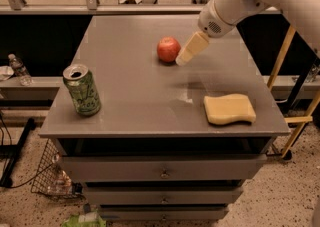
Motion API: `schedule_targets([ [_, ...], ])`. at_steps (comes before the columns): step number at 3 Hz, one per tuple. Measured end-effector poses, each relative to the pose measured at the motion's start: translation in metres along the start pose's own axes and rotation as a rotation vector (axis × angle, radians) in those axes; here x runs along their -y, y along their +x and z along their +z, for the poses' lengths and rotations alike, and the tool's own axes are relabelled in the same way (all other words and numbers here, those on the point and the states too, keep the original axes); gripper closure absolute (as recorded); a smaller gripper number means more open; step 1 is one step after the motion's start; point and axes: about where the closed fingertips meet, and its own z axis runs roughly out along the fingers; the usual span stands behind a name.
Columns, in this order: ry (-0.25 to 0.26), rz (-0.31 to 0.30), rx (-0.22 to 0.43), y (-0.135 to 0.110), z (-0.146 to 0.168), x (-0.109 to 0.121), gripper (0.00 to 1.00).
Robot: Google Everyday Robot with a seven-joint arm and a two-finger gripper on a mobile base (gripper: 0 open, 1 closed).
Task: Pick apple
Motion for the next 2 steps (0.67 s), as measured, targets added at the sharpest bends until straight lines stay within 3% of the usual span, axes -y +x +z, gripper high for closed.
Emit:
schedule_targets([
  [2,-0.062,-0.005,0.058,-0.020,0.039,-0.002,0.00],
])
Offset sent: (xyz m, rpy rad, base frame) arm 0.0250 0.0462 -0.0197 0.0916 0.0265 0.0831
